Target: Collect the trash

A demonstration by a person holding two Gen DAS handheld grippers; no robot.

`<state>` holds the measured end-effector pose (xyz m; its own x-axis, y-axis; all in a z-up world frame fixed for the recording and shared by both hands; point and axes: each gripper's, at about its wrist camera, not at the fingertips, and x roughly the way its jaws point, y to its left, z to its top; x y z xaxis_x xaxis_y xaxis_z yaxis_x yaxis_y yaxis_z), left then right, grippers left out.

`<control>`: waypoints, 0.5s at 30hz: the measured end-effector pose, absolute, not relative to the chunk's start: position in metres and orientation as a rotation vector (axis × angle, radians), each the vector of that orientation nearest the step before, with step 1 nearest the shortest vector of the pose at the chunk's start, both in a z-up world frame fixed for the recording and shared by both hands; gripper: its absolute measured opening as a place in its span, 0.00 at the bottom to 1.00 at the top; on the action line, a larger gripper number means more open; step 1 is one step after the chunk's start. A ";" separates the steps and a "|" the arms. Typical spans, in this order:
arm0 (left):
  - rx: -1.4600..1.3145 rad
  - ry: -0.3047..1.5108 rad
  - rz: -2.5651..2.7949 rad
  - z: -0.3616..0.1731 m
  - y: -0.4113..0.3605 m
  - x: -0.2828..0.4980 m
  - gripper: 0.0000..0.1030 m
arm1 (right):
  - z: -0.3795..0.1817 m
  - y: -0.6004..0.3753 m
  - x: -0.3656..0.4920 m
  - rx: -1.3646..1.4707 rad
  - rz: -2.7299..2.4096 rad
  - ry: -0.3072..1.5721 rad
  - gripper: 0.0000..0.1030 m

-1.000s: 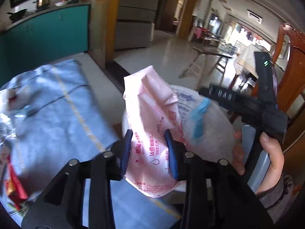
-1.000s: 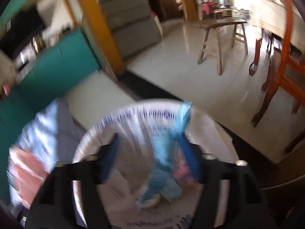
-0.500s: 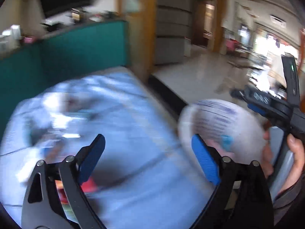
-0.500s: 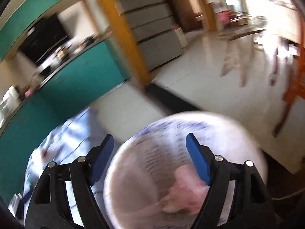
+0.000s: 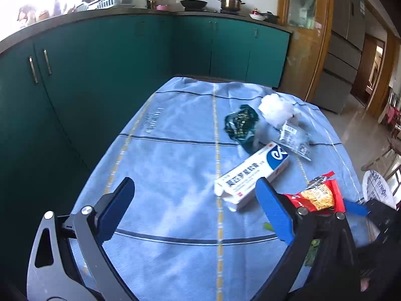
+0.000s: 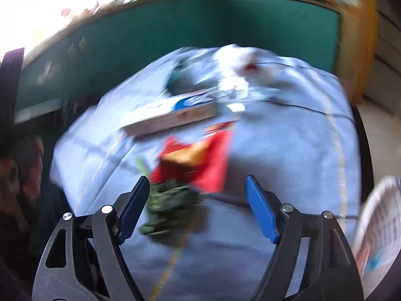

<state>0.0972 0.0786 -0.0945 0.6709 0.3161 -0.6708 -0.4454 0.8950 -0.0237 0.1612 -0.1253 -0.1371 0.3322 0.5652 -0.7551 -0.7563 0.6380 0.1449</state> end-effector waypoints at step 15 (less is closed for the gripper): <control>-0.100 0.756 0.317 -0.108 0.034 0.112 0.94 | -0.123 -0.154 0.164 -0.111 0.987 0.824 0.20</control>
